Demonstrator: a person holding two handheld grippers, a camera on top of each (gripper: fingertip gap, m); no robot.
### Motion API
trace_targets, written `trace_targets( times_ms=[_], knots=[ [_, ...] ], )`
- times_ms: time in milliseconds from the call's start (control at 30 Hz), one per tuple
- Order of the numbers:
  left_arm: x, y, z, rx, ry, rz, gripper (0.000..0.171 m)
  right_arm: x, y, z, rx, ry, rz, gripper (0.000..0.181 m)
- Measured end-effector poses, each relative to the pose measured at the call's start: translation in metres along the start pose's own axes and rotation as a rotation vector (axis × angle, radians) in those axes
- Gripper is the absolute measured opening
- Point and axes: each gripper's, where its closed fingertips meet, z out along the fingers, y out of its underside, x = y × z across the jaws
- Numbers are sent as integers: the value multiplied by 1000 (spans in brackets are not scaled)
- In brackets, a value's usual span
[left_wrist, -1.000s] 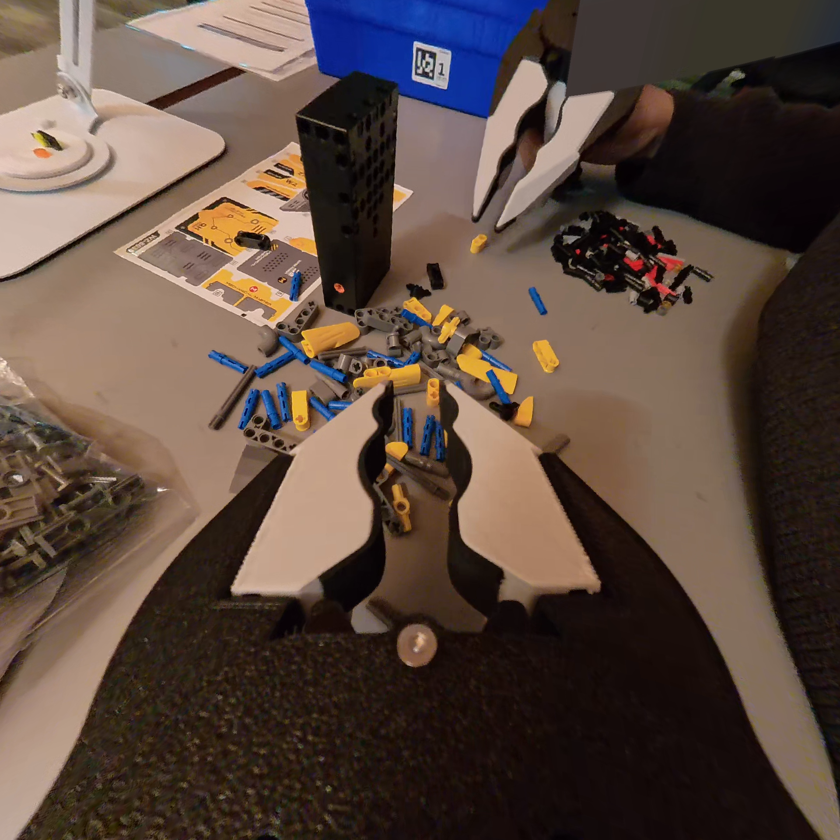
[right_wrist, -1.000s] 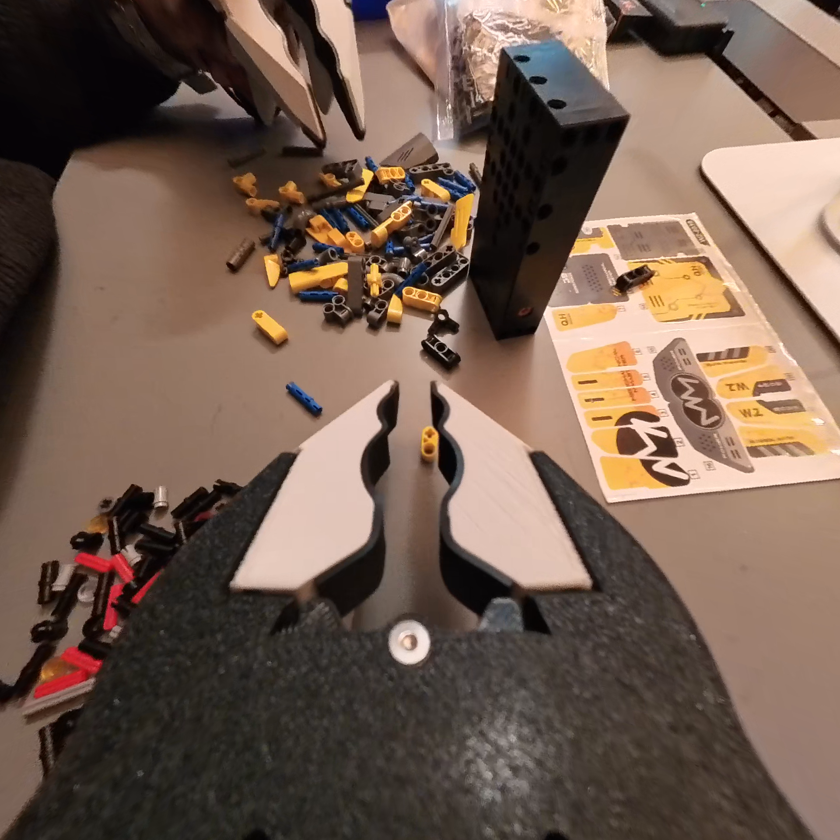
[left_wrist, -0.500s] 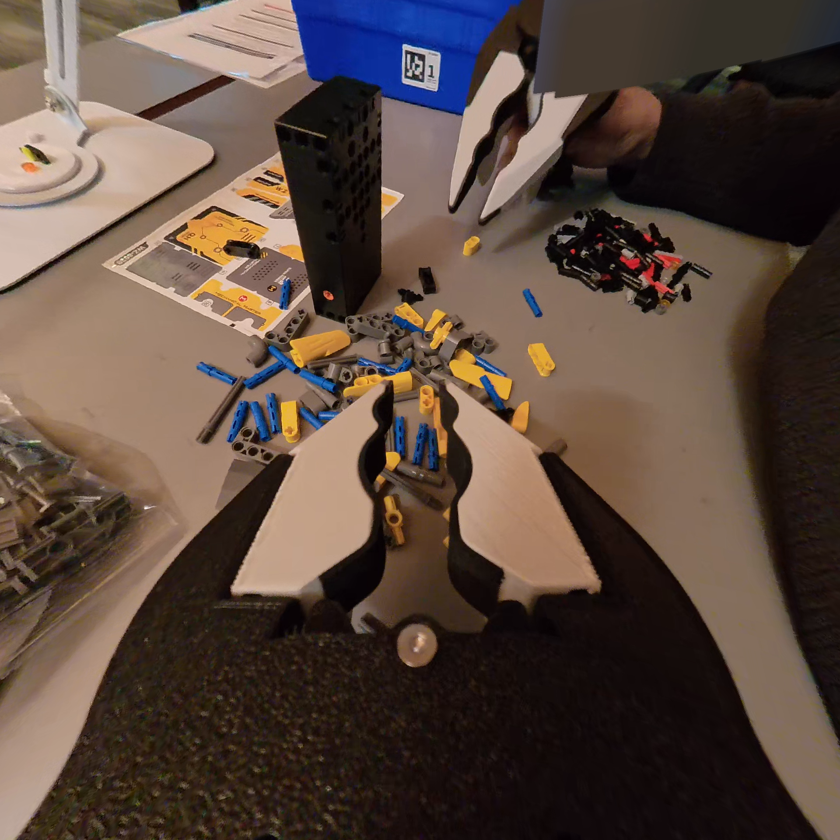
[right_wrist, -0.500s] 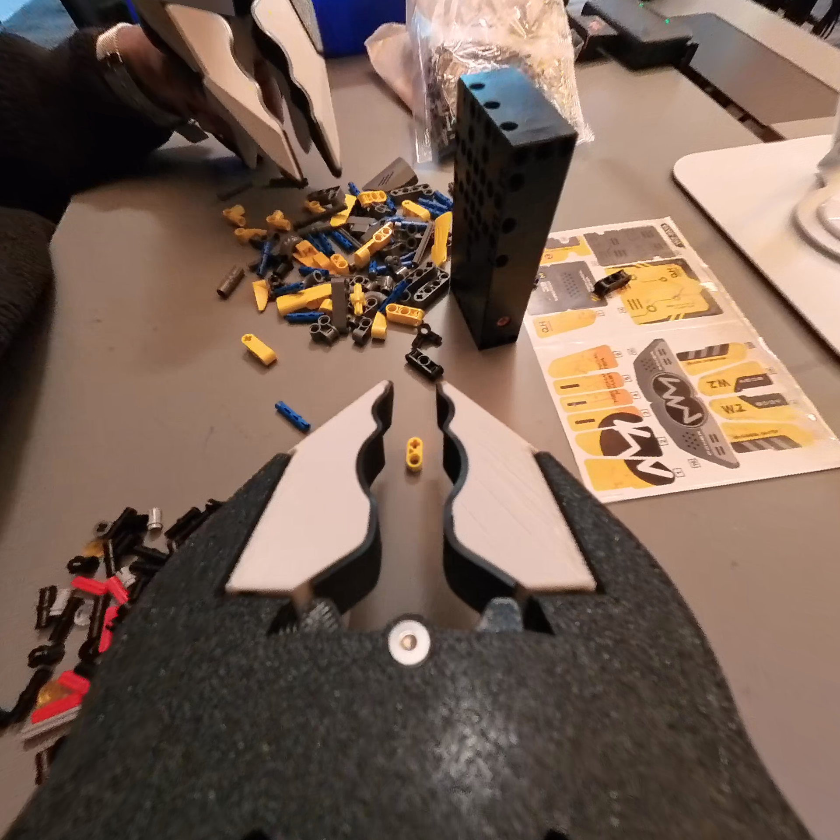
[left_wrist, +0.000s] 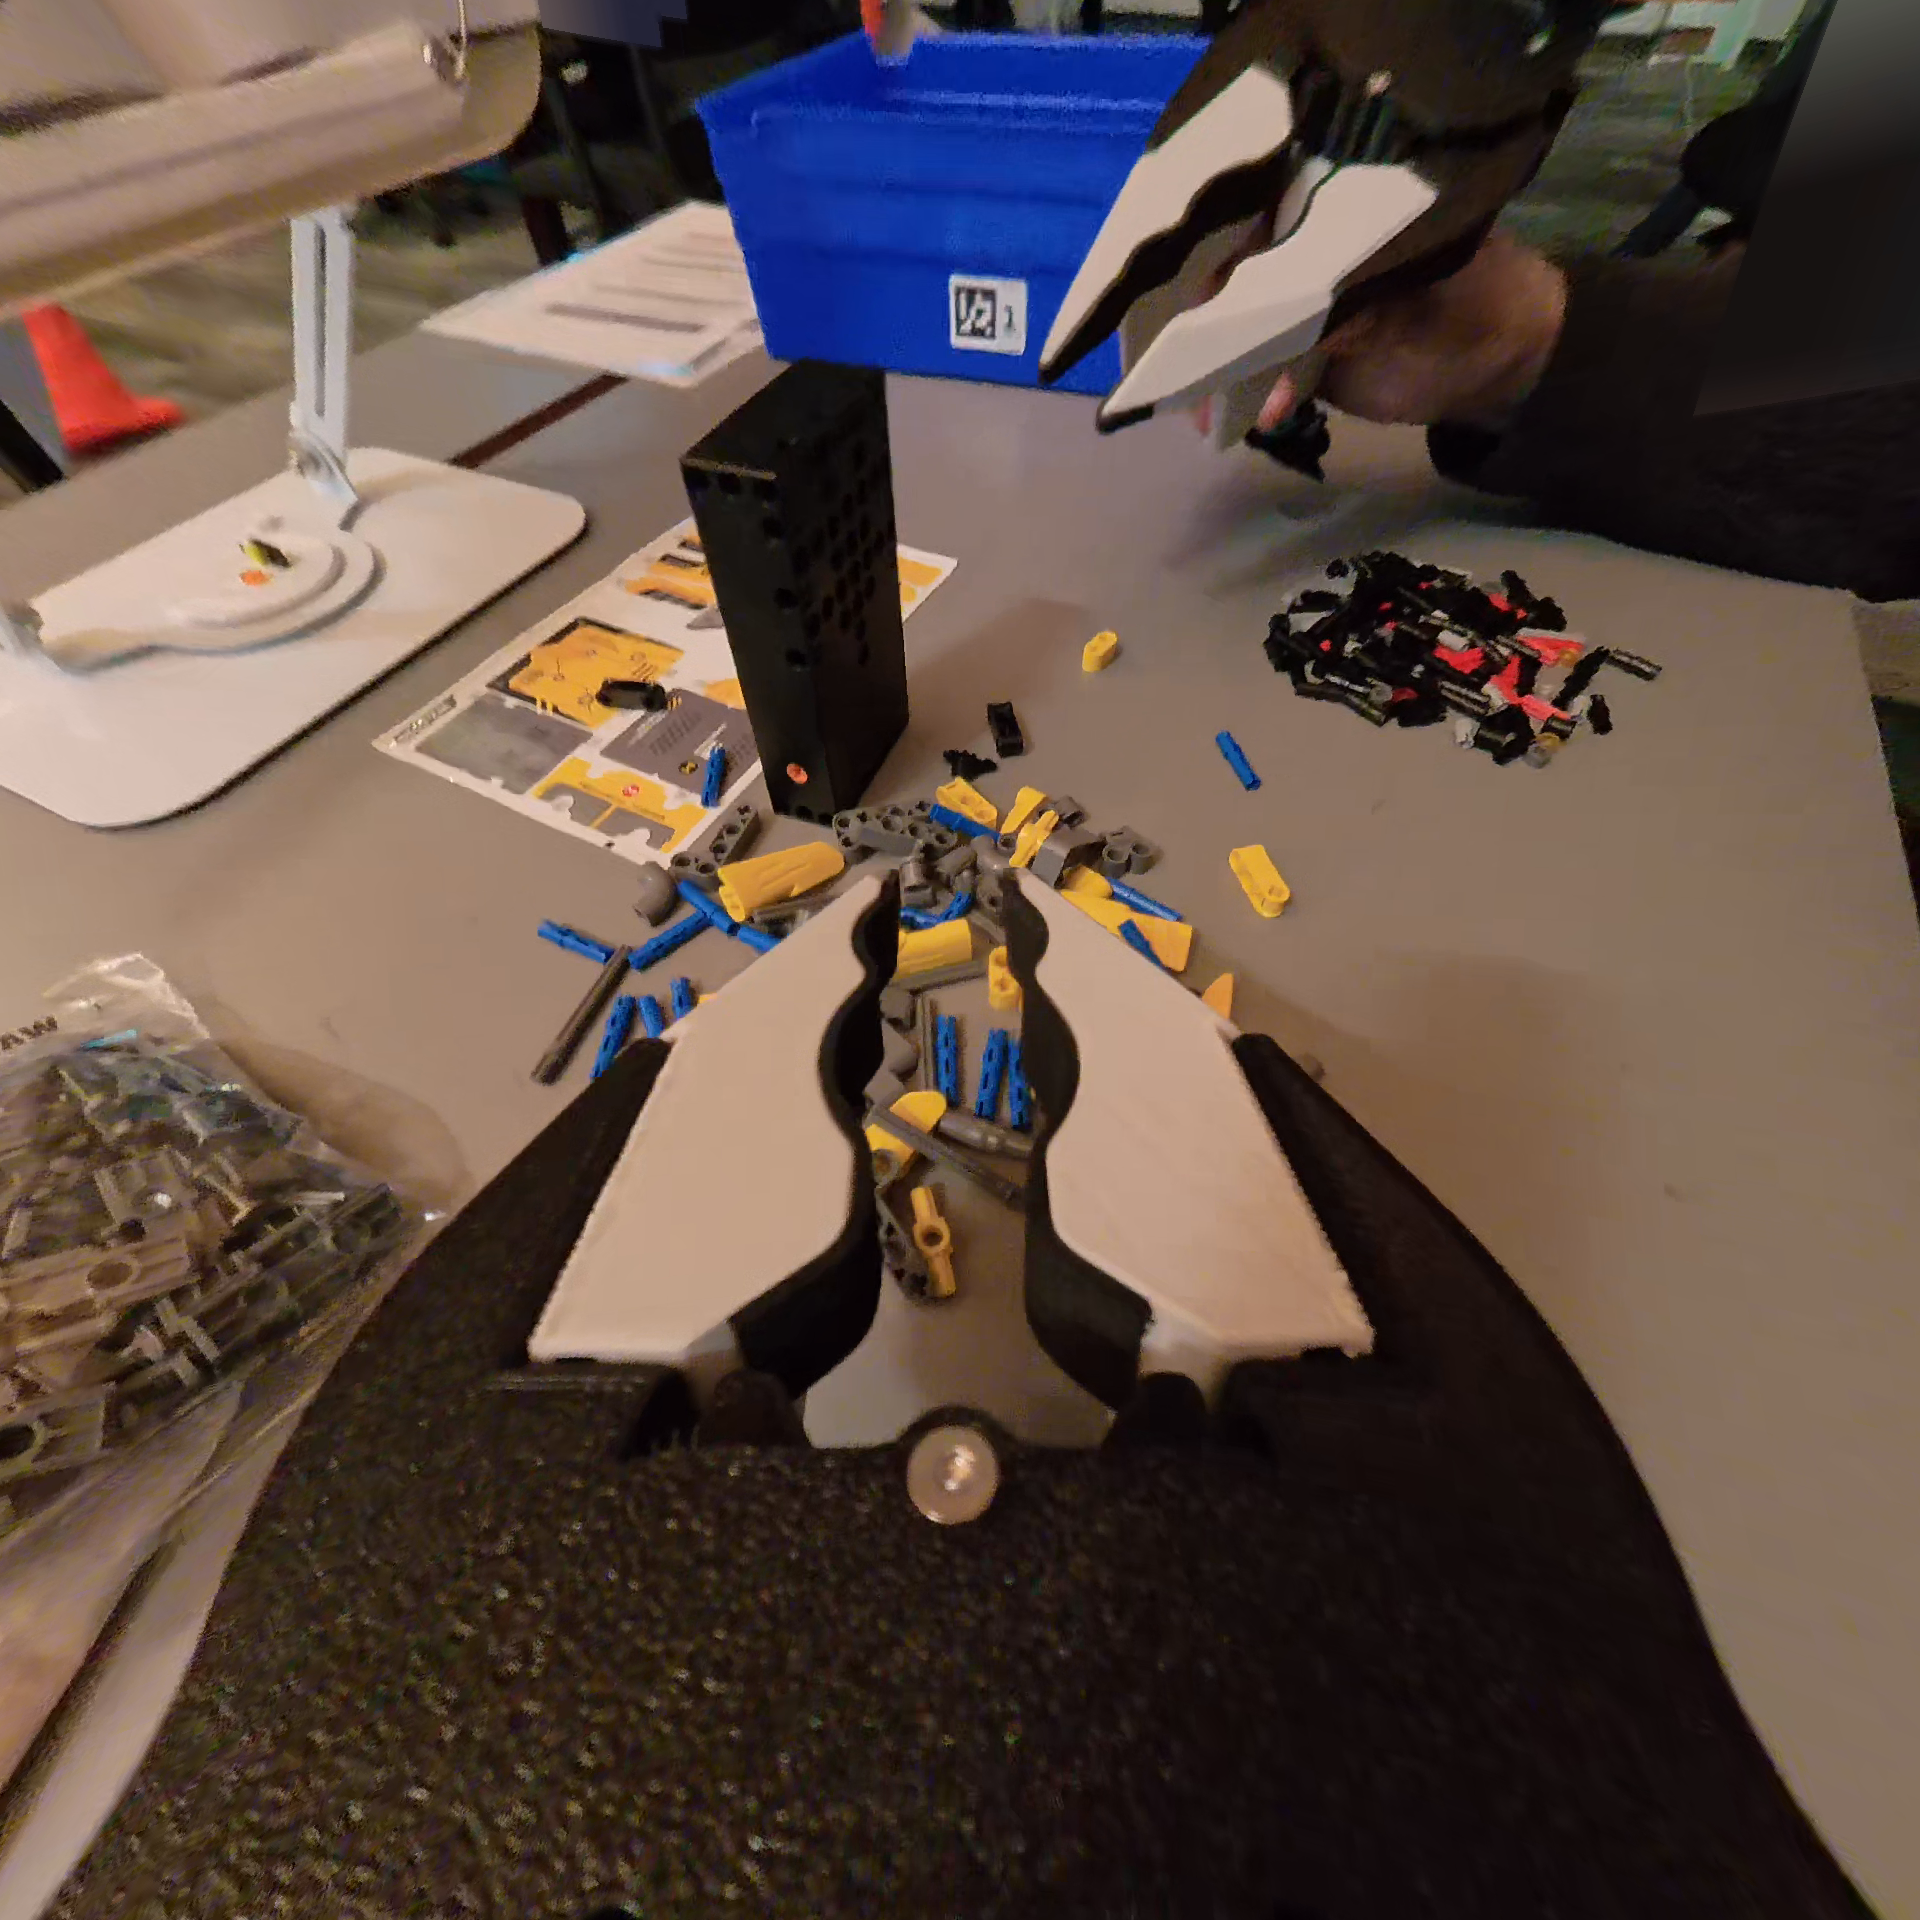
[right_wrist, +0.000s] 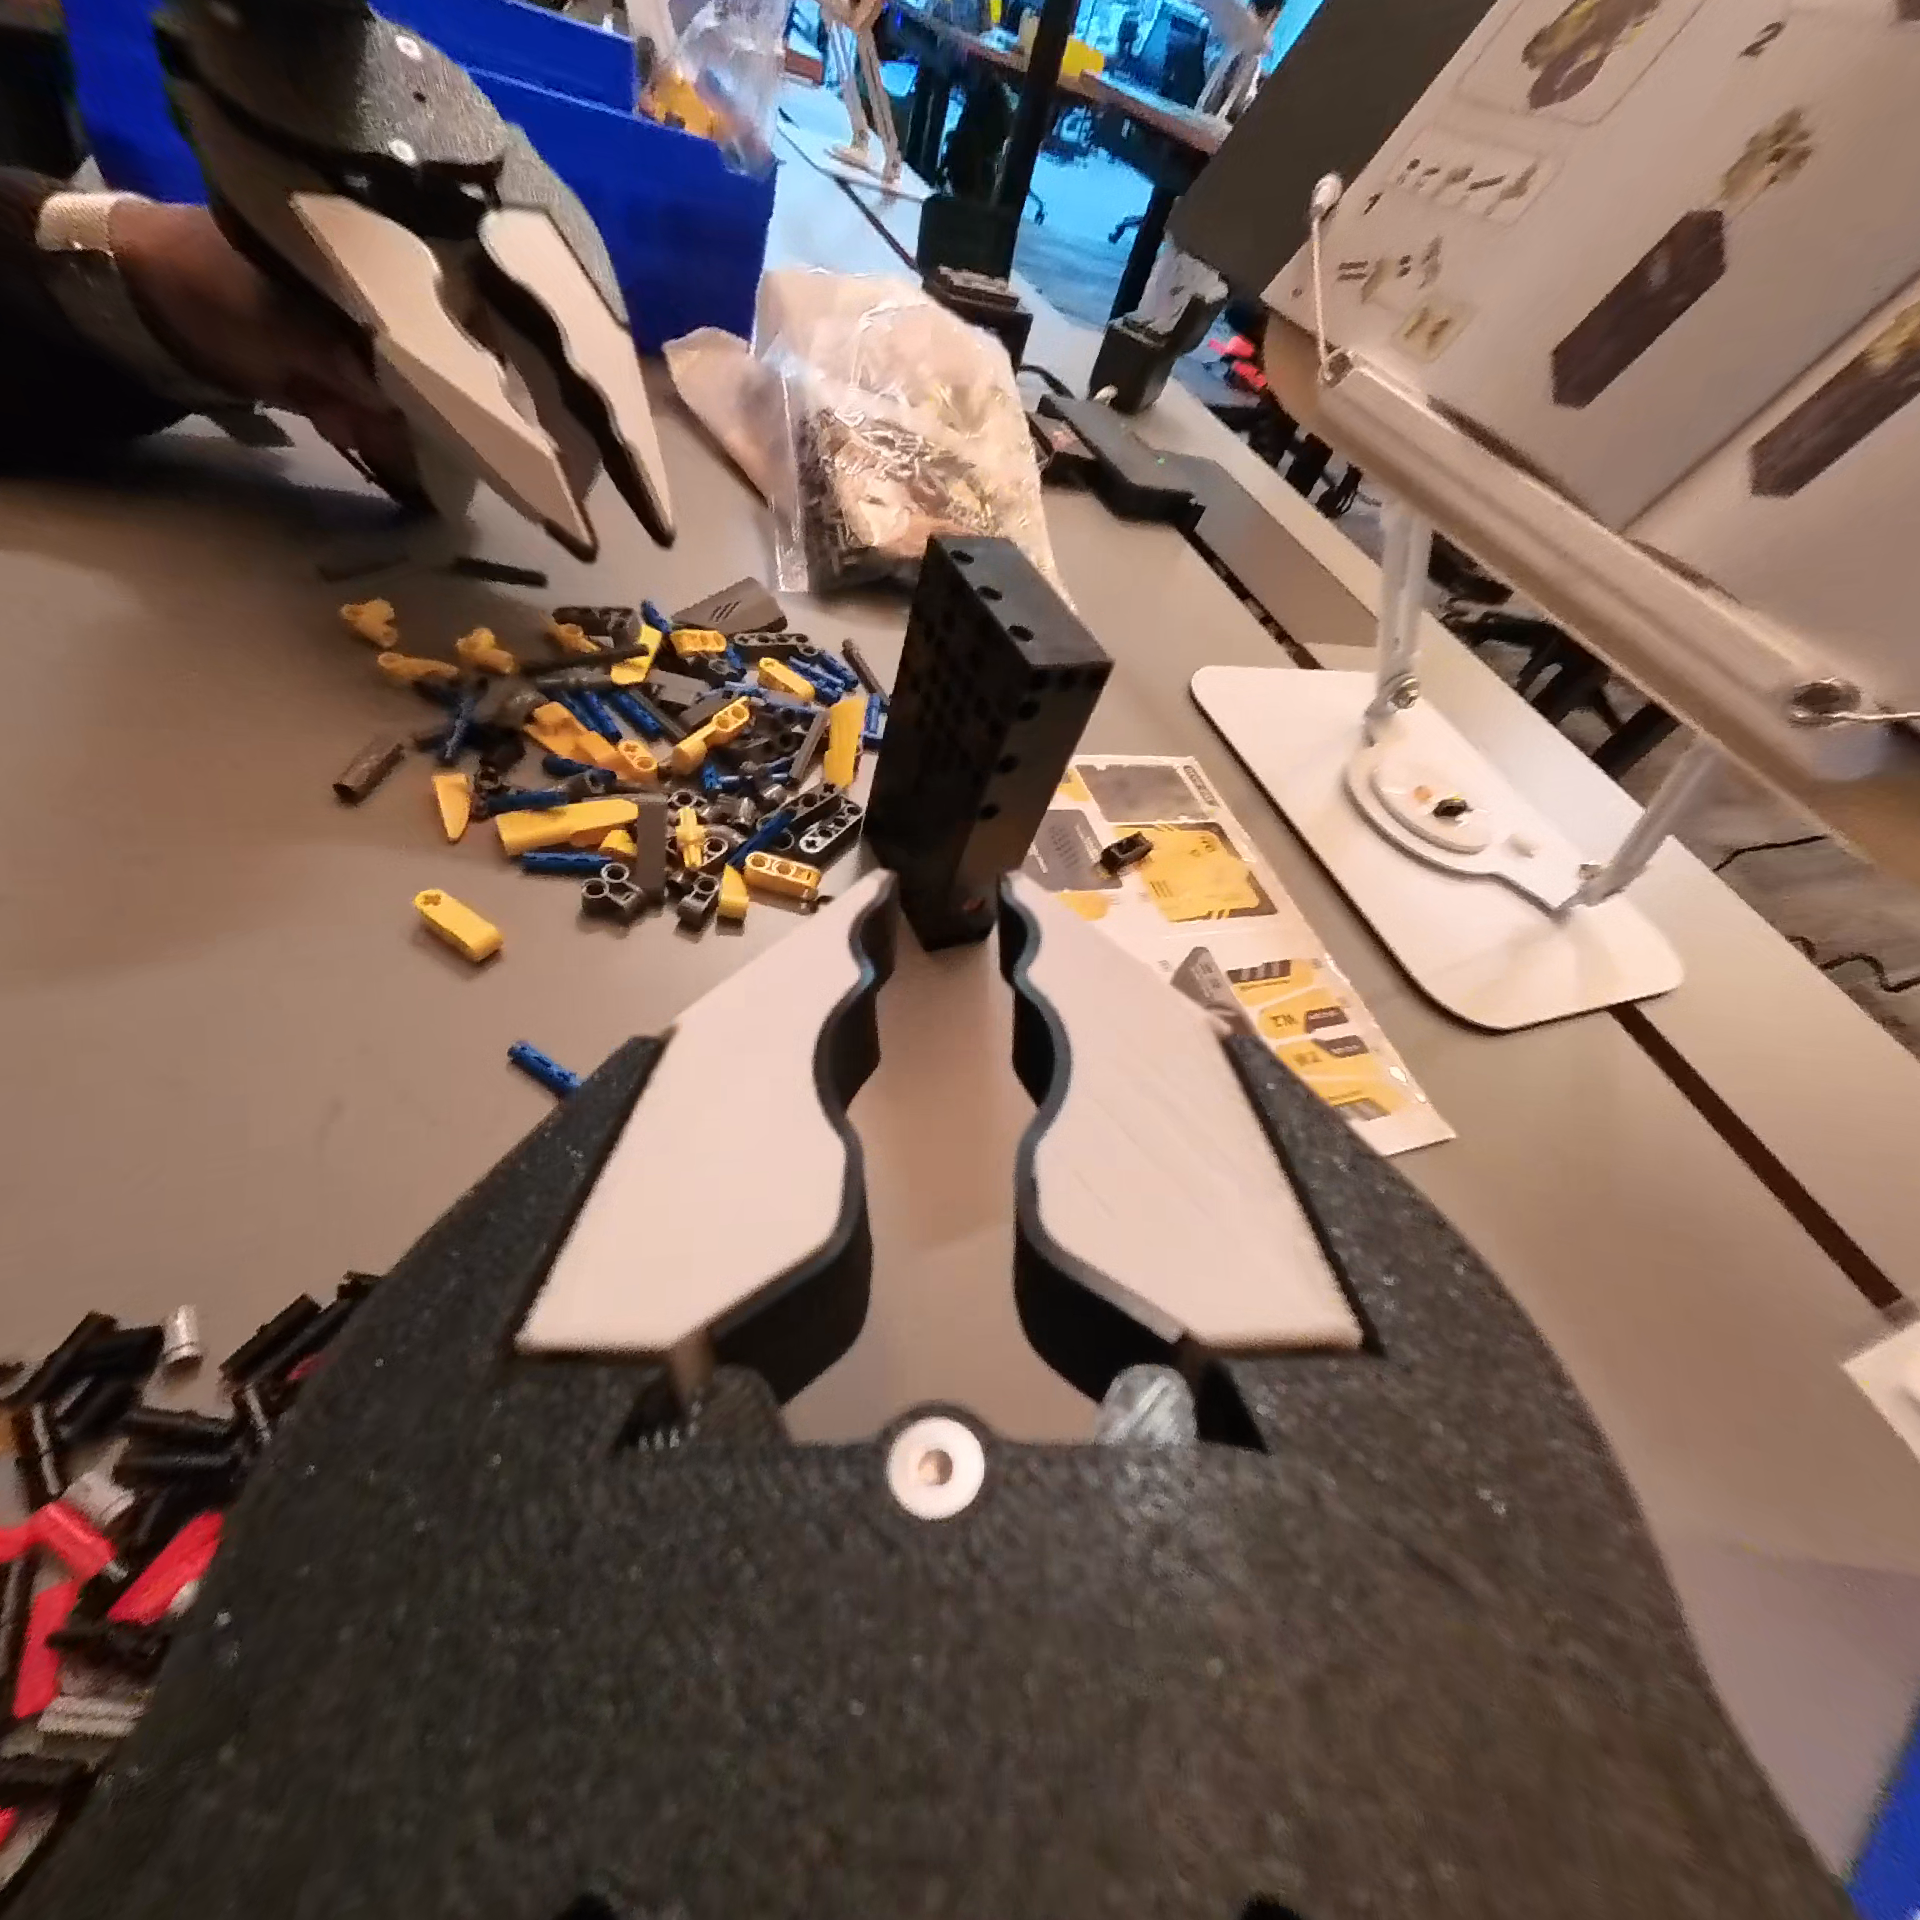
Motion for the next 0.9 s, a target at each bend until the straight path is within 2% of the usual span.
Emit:
trace_targets(
  times_ms=[167, 300, 567, 700, 900],
  knots=[
    [4, -2, 0, 16, 4, 44, 18, -3, 21, 8, -79, -24, -14, 18],
    [12, -14, -5, 88, 5, 131, 18, 5, 30, 7, -109, 7, -34, 17],
    [7, -21, -14, 142, -27, 127, 18, 14, 52, 9, -166, 14, 17, 17],
    [9, -23, -14, 145, -32, 132, 18, 13, 51, 10, -170, 19, 26, 18],
    [3, -18, -9, 128, -37, 81, 18, 5, 35, 11, -99, -16, 70, 18]
  ],
)
